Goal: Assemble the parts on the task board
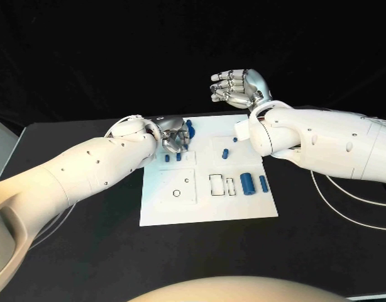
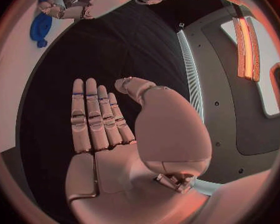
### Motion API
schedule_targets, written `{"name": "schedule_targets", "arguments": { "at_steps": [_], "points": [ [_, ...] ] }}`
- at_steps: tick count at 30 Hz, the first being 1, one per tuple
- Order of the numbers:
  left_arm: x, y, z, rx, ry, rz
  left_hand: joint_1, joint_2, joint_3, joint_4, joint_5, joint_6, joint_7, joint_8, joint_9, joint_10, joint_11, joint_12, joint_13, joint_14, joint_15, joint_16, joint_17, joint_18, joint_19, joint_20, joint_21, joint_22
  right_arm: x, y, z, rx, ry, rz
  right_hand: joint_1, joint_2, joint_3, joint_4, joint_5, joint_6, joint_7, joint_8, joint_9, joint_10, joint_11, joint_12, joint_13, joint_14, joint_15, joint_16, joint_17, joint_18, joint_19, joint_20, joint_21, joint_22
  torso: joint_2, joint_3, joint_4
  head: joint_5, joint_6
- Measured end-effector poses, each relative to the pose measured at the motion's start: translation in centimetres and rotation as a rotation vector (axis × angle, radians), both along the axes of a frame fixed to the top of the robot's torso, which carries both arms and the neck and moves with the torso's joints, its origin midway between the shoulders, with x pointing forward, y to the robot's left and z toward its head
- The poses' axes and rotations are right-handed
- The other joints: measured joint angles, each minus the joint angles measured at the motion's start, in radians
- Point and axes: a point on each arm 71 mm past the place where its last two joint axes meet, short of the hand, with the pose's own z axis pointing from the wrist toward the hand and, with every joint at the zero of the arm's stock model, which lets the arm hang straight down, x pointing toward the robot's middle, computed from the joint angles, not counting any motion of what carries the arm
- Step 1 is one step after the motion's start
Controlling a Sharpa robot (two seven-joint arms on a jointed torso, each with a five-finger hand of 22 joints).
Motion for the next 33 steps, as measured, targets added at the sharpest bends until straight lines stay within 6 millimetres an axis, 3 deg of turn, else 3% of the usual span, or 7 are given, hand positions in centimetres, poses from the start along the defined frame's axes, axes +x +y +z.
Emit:
{"name": "schedule_targets", "arguments": {
  "at_steps": [19, 33],
  "points": [
    [0.17, -0.16, -0.27, 0.011, 0.011, 0.012, 0.016, 0.026, 0.027, -0.022, 0.000, 0.031, -0.006, -0.010, -0.007, 0.031, -0.009, -0.008, -0.007, 0.018, -0.003, 0.023, 0.021, 0.000, 0.004, -0.004, 0.022, 0.016, 0.00, 0.16, 0.11, 0.001, -0.002, 0.004, 0.000, 0.000, 0.003, -0.003, 0.000, 0.000, 0.000, 0.000, 0.000, 0.000, 0.000, 0.000, -0.001, -0.004, 0.004, 0.000, -0.001, 0.000, 0.000, 0.000, 0.000, -0.004, -0.001, -0.0012, 0.0000, -0.003, -0.006],
    [0.23, -0.29, -0.27, 0.008, 0.011, 0.015, 0.011, 0.022, 0.033, -0.022, 0.000, 0.031, 0.002, -0.047, -0.020, 0.036, -0.004, -0.048, -0.022, 0.021, -0.007, 0.032, 0.010, 0.000, 0.004, -0.004, 0.034, 0.023, 0.00, 0.34, 0.13, 0.002, -0.002, 0.007, 0.000, 0.000, 0.003, -0.003, 0.000, 0.000, 0.000, 0.000, 0.000, 0.000, 0.000, 0.000, -0.001, -0.004, 0.004, 0.000, -0.001, 0.000, 0.000, 0.000, 0.000, -0.004, 0.000, -0.0001, 0.0011, -0.008, -0.011]
  ]
}}
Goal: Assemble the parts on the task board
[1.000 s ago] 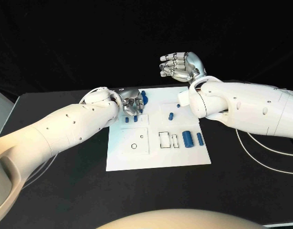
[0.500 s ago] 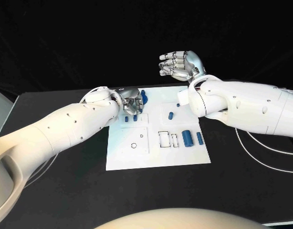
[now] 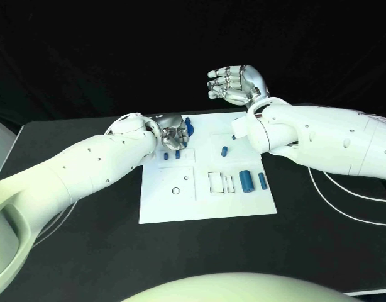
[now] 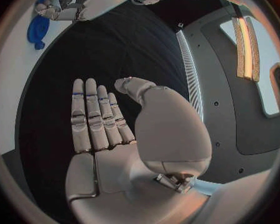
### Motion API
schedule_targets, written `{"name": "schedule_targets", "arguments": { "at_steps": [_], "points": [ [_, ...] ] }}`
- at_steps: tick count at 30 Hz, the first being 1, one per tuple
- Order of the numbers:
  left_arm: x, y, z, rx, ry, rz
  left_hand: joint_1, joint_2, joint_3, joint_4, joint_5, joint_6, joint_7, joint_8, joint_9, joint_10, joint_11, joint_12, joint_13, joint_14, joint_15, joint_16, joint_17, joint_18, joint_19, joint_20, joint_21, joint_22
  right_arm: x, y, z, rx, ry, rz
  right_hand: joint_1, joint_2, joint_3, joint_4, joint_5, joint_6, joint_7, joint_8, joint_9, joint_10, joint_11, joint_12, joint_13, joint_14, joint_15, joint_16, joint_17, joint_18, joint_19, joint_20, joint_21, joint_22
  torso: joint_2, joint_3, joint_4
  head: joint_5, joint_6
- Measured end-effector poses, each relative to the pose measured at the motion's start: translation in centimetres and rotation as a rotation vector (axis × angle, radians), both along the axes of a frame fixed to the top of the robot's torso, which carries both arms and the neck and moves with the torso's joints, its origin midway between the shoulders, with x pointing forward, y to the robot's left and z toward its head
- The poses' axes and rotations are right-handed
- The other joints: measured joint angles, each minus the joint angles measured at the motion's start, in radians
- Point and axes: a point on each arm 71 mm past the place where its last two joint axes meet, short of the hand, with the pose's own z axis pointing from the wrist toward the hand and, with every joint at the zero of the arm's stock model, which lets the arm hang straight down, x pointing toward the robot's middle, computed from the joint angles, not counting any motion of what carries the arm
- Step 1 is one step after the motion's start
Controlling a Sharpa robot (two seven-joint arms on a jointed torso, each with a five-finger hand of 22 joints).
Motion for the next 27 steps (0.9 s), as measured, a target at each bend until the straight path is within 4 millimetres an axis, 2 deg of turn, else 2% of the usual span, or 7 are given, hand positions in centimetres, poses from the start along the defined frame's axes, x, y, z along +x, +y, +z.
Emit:
{"name": "schedule_targets", "arguments": {
  "at_steps": [10, 19, 22, 24, 27],
  "points": [
    [-0.30, -0.44, -0.03, -0.009, 0.005, -0.012, -0.010, -0.010, 0.003, -0.003, 0.000, -0.024, -0.003, -0.031, -0.010, 0.000, 0.000, -0.047, -0.023, -0.004, 0.004, 0.000, -0.025, 0.000, -0.002, 0.002, 0.000, 0.001, 0.00, -0.02, 0.00, 0.000, 0.000, 0.000, 0.000, 0.000, 0.000, 0.000, 0.000, 0.000, 0.000, 0.000, 0.000, 0.000, 0.000, 0.000, 0.000, 0.000, 0.000, -0.008, 0.000, 0.000, -0.004, 0.004, 0.000, -0.002, -0.002, -0.0005, 0.0000, -0.002, -0.004],
    [-0.39, -0.55, -0.05, -0.013, 0.008, -0.015, -0.010, -0.010, 0.005, -0.005, 0.000, -0.025, -0.004, -0.033, -0.012, 0.000, 0.008, -0.061, -0.030, -0.007, 0.007, 0.000, -0.033, 0.000, -0.004, 0.004, 0.000, 0.001, 0.00, -0.01, 0.01, 0.000, 0.000, 0.001, 0.000, 0.000, 0.000, 0.000, 0.000, 0.000, 0.000, 0.000, 0.000, 0.000, 0.000, 0.000, 0.000, 0.000, 0.000, -0.008, -0.001, 0.000, -0.004, 0.004, 0.000, -0.003, -0.002, -0.0012, 0.0002, -0.003, -0.004],
    [-0.39, -0.56, -0.05, -0.013, 0.009, -0.015, -0.016, -0.005, 0.010, -0.010, 0.000, -0.002, -0.001, -0.033, -0.008, 0.006, 0.012, -0.068, -0.032, -0.007, 0.007, 0.004, -0.033, 0.000, -0.004, 0.004, 0.007, 0.004, 0.00, 0.00, 0.01, 0.000, 0.000, 0.001, 0.000, 0.000, 0.000, 0.000, 0.000, 0.000, 0.000, 0.000, 0.000, 0.000, 0.000, 0.000, 0.000, 0.000, 0.000, -0.008, -0.001, 0.000, -0.004, 0.004, 0.000, -0.003, -0.002, -0.0012, 0.0001, -0.003, -0.004],
    [-0.39, -0.56, -0.04, -0.013, 0.009, -0.015, -0.012, -0.002, 0.014, -0.014, 0.000, 0.012, -0.001, -0.030, -0.005, 0.016, 0.006, -0.072, -0.037, -0.006, 0.008, 0.007, -0.032, 0.000, -0.004, 0.004, 0.007, 0.005, 0.00, 0.01, 0.01, 0.000, 0.000, 0.001, 0.000, 0.000, 0.000, 0.000, 0.000, 0.000, 0.000, 0.000, 0.000, 0.000, 0.000, 0.000, 0.000, 0.000, 0.000, -0.008, -0.001, 0.000, -0.004, 0.004, 0.000, -0.003, -0.002, -0.0012, 0.0001, -0.003, -0.004],
    [-0.38, -0.55, -0.03, -0.013, 0.009, -0.014, -0.007, 0.004, 0.016, -0.016, 0.000, 0.017, -0.002, -0.028, -0.004, 0.022, 0.008, -0.073, -0.037, -0.004, 0.011, 0.011, -0.026, 0.000, -0.004, 0.004, 0.014, 0.010, 0.00, 0.02, 0.01, 0.000, 0.000, 0.002, 0.000, 0.000, 0.000, 0.000, 0.000, 0.000, 0.000, 0.000, 0.000, 0.000, 0.000, 0.000, 0.000, 0.000, 0.000, -0.008, -0.001, 0.000, -0.004, 0.004, 0.000, -0.003, -0.002, -0.0008, 0.0002, -0.003, -0.003]
  ]
}}
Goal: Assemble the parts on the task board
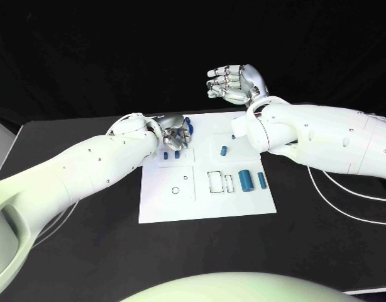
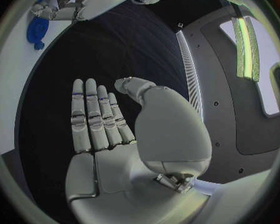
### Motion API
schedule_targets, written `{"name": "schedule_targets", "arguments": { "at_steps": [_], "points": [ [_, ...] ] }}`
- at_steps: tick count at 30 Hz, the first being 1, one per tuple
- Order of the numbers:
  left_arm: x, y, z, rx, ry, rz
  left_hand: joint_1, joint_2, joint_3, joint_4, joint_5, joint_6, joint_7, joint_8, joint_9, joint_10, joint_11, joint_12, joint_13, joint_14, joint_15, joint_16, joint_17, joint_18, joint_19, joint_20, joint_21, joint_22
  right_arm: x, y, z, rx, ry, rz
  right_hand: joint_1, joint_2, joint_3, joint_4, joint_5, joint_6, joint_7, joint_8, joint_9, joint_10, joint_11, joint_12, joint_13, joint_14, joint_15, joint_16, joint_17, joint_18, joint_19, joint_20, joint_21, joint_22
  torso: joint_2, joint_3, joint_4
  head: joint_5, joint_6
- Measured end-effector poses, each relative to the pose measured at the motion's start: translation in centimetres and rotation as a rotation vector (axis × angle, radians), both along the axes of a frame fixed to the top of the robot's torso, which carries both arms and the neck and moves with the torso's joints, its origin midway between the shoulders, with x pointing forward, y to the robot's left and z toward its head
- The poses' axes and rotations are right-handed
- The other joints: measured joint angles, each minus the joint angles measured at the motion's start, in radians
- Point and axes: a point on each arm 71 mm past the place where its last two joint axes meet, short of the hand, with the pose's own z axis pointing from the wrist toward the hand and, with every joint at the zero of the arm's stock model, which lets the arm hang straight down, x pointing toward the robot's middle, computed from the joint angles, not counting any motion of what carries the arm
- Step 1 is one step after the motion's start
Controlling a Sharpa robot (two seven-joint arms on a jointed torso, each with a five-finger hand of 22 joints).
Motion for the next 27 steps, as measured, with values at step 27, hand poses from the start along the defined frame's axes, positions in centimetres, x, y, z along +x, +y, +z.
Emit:
{"name": "schedule_targets", "arguments": {
  "at_steps": [27],
  "points": [
    [0.04, -0.02, -0.25, 0.000, -0.027, 0.009, 0.034, 0.042, 0.040, -0.054, -0.004, 0.063, -0.002, -0.018, 0.002, 0.097, -0.018, -0.019, 0.008, 0.070, -0.020, 0.025, 0.052, 0.000, 0.065, -0.017, 0.095, 0.105, 0.02, 0.09, -0.01, 0.001, 0.001, 0.004, 0.000, 0.000, 0.000, 0.000, 0.000, 0.000, 0.000, 0.000, 0.000, 0.000, 0.000, 0.000, -0.001, 0.000, 0.000, 0.000, -0.001, 0.000, 0.000, 0.000, 0.000, -0.004, 0.001, 0.0007, -0.0002, -0.002, -0.001]
  ]
}}
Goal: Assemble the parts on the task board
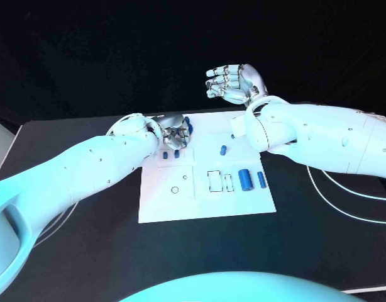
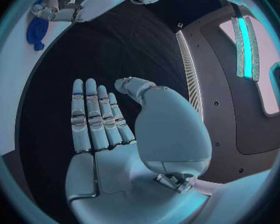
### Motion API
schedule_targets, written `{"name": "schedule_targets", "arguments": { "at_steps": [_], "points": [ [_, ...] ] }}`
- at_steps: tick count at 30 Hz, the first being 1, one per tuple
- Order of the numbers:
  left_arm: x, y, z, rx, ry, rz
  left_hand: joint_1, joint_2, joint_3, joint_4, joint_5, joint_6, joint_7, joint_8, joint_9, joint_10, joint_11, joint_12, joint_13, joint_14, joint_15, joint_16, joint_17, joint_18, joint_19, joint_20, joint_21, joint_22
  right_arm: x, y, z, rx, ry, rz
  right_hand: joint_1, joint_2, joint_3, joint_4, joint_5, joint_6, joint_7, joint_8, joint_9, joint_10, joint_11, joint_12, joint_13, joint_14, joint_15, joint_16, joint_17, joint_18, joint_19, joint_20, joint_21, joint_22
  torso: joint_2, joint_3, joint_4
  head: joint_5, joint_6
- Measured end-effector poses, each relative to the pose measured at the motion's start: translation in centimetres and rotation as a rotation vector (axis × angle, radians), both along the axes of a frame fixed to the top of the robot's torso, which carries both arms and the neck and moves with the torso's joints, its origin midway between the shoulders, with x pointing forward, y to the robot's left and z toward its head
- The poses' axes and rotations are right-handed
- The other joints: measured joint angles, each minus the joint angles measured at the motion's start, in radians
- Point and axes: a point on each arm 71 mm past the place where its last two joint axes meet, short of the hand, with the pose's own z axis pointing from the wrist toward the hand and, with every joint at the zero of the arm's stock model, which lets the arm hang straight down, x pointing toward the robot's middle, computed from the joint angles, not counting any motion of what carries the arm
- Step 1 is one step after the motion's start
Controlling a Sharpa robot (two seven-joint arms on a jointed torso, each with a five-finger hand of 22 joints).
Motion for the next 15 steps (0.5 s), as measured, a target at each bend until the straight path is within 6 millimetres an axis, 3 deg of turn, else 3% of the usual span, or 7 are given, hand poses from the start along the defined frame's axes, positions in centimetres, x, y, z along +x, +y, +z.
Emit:
{"name": "schedule_targets", "arguments": {
  "at_steps": [15],
  "points": [
    [-0.32, 0.26, -0.36, -0.034, -0.042, -0.003, -0.005, 0.006, 0.015, -0.015, 0.002, 0.021, 0.000, -0.017, -0.001, 0.052, -0.005, -0.055, -0.007, 0.030, -0.008, 0.003, 0.005, 0.000, 0.030, -0.002, 0.029, 0.038, -0.02, -0.05, 0.01, 0.000, 0.000, 0.000, 0.000, 0.000, 0.000, 0.000, 0.000, 0.000, 0.000, 0.000, 0.000, 0.000, 0.000, 0.000, 0.000, 0.000, 0.000, 0.000, 0.000, 0.000, 0.000, 0.000, 0.000, 0.000, -0.001, -0.0012, 0.0012, 0.002, 0.003]
  ]
}}
